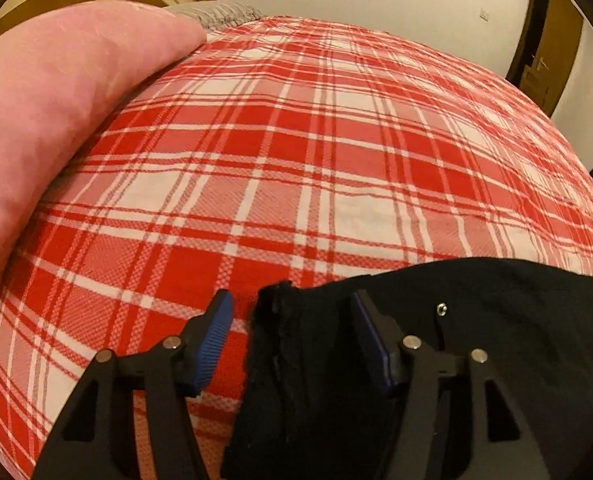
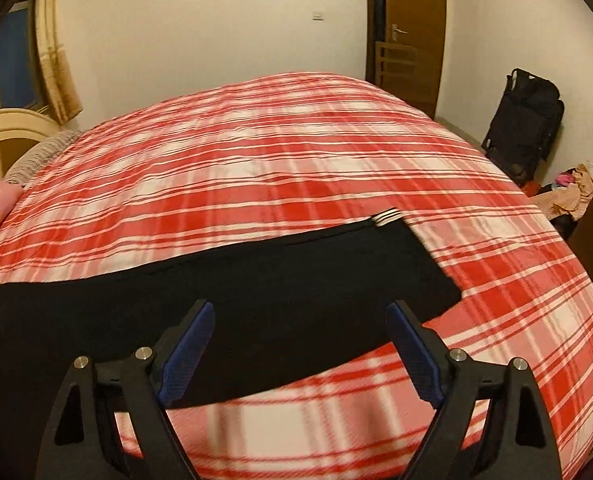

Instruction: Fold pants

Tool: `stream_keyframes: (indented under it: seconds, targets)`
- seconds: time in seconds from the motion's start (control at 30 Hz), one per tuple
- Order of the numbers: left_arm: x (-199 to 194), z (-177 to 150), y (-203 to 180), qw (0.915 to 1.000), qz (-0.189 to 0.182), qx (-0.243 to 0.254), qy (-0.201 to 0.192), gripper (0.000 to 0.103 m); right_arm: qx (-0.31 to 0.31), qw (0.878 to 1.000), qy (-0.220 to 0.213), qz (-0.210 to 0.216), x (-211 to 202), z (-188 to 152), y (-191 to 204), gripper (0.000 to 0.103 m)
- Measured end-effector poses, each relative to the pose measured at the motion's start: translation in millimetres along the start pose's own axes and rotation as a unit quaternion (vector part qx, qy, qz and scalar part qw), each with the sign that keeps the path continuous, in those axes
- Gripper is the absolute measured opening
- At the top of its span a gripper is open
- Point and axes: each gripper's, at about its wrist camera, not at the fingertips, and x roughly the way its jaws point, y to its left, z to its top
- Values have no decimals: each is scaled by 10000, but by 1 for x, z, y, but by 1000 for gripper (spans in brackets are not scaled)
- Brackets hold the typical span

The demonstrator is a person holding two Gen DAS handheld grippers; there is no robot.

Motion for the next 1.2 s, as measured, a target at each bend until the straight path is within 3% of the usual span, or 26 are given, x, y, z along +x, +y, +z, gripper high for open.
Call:
stream_keyframes:
  seconds: [0.03, 0.07, 0.27, 0.6, 0.93, 0.97, 1.0, 1.03, 1.13, 1.2]
  targets:
    - [0, 0, -1, 10000, -18, 50, -9, 56, 42, 10000, 12, -14, 4, 3, -6, 88]
    - [0, 0, -3, 9998, -167, 108, -13, 42, 137, 9999, 35, -19, 8, 6, -14, 88]
    - [-3, 4, -5, 9995, -210, 231, 44, 34, 817, 9965, 143, -27, 30, 21, -63, 88]
    - [2, 7, -15, 9987, -27, 489, 116, 33, 1466, 9878, 488, 172, 86, 60, -129, 88]
    - [7, 13, -20, 9979, 106, 600, 204, 41, 1162, 9880, 908, 460, 157, 73, -124, 86]
    - [8, 13, -20, 9979, 116, 601, 213, 41, 1012, 9895, 922, 461, 159, 73, -119, 71]
    - [7, 14, -20, 9979, 115, 608, 208, 41, 854, 9901, 960, 558, 159, 75, -114, 33]
    - [7, 15, -21, 9978, 120, 617, 225, 37, 769, 9899, 1008, 629, 159, 76, -111, 16]
    - [1, 16, -25, 9973, -4, 723, 96, 20, 710, 9897, 1009, 728, 149, 75, -111, 3]
    - [-11, 15, -25, 9975, -57, 697, -142, 19, 672, 9913, 873, 717, 135, 74, -113, 3]
